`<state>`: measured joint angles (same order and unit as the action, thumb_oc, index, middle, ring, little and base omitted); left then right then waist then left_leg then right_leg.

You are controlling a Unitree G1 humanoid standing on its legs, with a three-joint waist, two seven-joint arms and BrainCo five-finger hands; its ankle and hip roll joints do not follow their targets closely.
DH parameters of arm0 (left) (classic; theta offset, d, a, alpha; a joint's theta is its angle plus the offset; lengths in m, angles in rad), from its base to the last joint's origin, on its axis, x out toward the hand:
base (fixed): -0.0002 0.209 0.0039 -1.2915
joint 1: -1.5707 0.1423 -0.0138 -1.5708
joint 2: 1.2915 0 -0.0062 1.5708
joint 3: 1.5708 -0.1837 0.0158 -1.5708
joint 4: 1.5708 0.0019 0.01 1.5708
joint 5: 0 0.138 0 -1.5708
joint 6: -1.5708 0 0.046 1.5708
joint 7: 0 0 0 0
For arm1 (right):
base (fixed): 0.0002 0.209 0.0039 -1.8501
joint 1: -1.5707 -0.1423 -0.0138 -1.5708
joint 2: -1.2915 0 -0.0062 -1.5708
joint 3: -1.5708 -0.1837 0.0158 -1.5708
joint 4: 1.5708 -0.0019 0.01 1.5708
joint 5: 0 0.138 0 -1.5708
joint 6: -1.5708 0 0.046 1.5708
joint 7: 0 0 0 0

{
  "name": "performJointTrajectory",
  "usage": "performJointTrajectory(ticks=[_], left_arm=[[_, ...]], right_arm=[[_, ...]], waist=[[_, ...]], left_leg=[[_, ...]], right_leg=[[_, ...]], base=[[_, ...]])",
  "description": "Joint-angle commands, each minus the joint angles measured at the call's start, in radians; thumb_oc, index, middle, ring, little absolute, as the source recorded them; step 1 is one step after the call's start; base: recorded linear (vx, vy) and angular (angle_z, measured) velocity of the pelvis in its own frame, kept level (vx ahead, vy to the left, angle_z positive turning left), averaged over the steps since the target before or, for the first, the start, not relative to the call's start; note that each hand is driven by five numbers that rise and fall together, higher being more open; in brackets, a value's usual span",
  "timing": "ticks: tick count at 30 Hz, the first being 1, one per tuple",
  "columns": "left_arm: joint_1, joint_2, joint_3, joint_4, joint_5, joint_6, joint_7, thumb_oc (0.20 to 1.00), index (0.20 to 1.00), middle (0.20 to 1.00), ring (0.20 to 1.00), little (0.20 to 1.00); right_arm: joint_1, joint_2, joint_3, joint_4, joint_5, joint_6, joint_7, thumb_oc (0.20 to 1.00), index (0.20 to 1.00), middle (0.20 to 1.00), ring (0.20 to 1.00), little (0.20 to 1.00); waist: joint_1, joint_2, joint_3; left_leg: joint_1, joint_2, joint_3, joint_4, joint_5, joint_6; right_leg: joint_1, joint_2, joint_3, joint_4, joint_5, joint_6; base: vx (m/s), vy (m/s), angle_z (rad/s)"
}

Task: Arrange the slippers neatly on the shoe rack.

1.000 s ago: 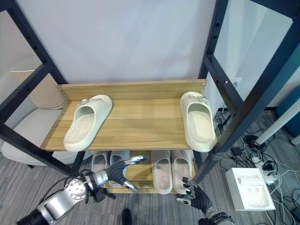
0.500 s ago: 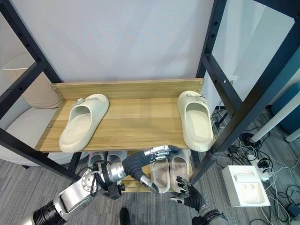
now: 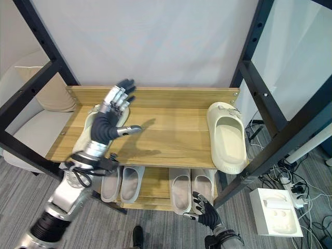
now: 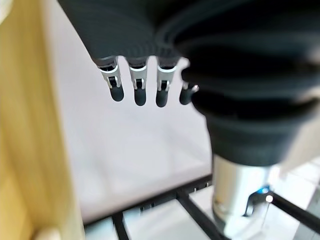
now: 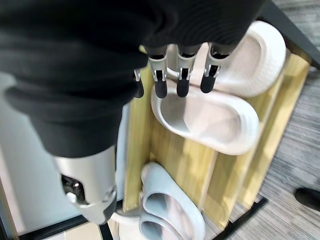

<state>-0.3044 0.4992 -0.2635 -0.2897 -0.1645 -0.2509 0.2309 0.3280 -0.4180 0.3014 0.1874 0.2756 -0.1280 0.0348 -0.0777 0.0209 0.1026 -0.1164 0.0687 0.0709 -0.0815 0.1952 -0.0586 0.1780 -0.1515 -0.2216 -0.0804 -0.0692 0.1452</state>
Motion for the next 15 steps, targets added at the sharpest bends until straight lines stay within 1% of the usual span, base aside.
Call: performJointTrajectory(ticks=[1, 3, 4, 6, 8, 9, 10, 11, 15], left_arm=[[-0.114, 0.019, 0.056, 0.071, 0.231, -0.051, 0.131, 1.0, 1.0, 1.0, 1.0, 1.0], [-0.129, 0.055, 0.072, 0.083, 0.334, -0.039, 0.173, 1.0, 1.0, 1.0, 1.0, 1.0], [-0.133, 0.104, 0.095, 0.1, 0.462, -0.013, 0.217, 1.0, 1.0, 1.0, 1.0, 1.0], [-0.133, 0.189, 0.124, 0.146, 0.638, 0.041, 0.28, 1.0, 1.0, 1.0, 1.0, 1.0], [-0.123, 0.24, 0.139, 0.174, 0.706, 0.065, 0.294, 1.0, 1.0, 1.0, 1.0, 1.0], [-0.122, 0.24, 0.139, 0.174, 0.708, 0.065, 0.295, 1.0, 1.0, 1.0, 1.0, 1.0], [-0.116, 0.259, 0.144, 0.185, 0.733, 0.076, 0.295, 1.0, 1.0, 1.0, 1.0, 1.0], [-0.097, 0.302, 0.156, 0.205, 0.78, 0.094, 0.289, 1.0, 1.0, 1.0, 1.0, 1.0], [-0.04, 0.345, 0.189, 0.23, 0.832, 0.112, 0.272, 1.0, 1.0, 1.0, 1.0, 1.0]], right_arm=[[-0.035, -0.004, -0.004, -0.061, 0.005, -0.064, -0.002, 1.0, 1.0, 1.0, 1.0, 1.0], [-0.037, -0.009, 0.002, -0.06, 0.003, -0.07, -0.002, 1.0, 1.0, 1.0, 1.0, 1.0], [-0.041, -0.014, 0.009, -0.057, 0.002, -0.077, 0.001, 1.0, 1.0, 1.0, 1.0, 1.0], [-0.039, -0.027, 0.014, -0.055, 0.004, -0.083, 0.008, 1.0, 1.0, 1.0, 1.0, 1.0], [-0.036, -0.035, 0.01, -0.06, 0.009, -0.088, 0.012, 1.0, 1.0, 1.0, 1.0, 1.0], [-0.036, -0.035, 0.011, -0.06, 0.009, -0.088, 0.012, 1.0, 1.0, 1.0, 1.0, 1.0], [-0.033, -0.038, 0.01, -0.061, 0.009, -0.088, 0.015, 1.0, 1.0, 1.0, 1.0, 1.0], [-0.029, -0.045, 0.003, -0.062, 0.01, -0.088, 0.019, 1.0, 1.0, 1.0, 1.0, 1.0], [-0.017, -0.051, -0.009, -0.07, 0.007, -0.085, 0.028, 1.0, 1.0, 1.0, 1.0, 1.0]], waist=[[0.009, -0.003, 0.003], [0.009, -0.002, -0.001], [0.009, 0.0, -0.004], [0.007, 0.003, -0.008], [0.005, 0.004, -0.009], [0.005, 0.003, -0.009], [0.005, 0.004, -0.01], [0.003, 0.005, -0.01], [0.003, 0.005, -0.008]], left_leg=[[0.149, 0.029, 0.018, -0.006, -0.2, -0.033], [0.153, 0.031, 0.021, -0.006, -0.202, -0.034], [0.156, 0.034, 0.026, -0.006, -0.204, -0.036], [0.163, 0.036, 0.034, -0.006, -0.21, -0.038], [0.166, 0.038, 0.038, -0.006, -0.212, -0.04], [0.167, 0.039, 0.038, -0.006, -0.212, -0.04], [0.168, 0.039, 0.04, -0.006, -0.213, -0.041], [0.17, 0.039, 0.044, -0.006, -0.215, -0.042], [0.173, 0.042, 0.05, -0.006, -0.217, -0.042]], right_leg=[[-0.106, -0.02, -0.008, -0.007, 0.07, 0.023], [-0.106, -0.02, -0.005, -0.007, 0.07, 0.025], [-0.107, -0.02, -0.002, -0.007, 0.07, 0.025], [-0.107, -0.018, 0.001, -0.007, 0.069, 0.027], [-0.107, -0.017, 0.004, -0.007, 0.069, 0.028], [-0.107, -0.017, 0.005, -0.007, 0.069, 0.028], [-0.107, -0.017, 0.006, -0.007, 0.069, 0.028], [-0.107, -0.016, 0.008, -0.007, 0.069, 0.03], [-0.11, -0.016, 0.016, -0.007, 0.07, 0.03]], base=[[0.04, -0.009, -0.02], [0.04, -0.014, -0.06], [0.04, -0.018, -0.09], [0.05, -0.02, -0.12], [0.03, -0.013, -0.08], [0.02, -0.008, -0.03], [0.04, -0.009, -0.05], [0.04, -0.01, -0.07], [0.02, -0.004, -0.11]])
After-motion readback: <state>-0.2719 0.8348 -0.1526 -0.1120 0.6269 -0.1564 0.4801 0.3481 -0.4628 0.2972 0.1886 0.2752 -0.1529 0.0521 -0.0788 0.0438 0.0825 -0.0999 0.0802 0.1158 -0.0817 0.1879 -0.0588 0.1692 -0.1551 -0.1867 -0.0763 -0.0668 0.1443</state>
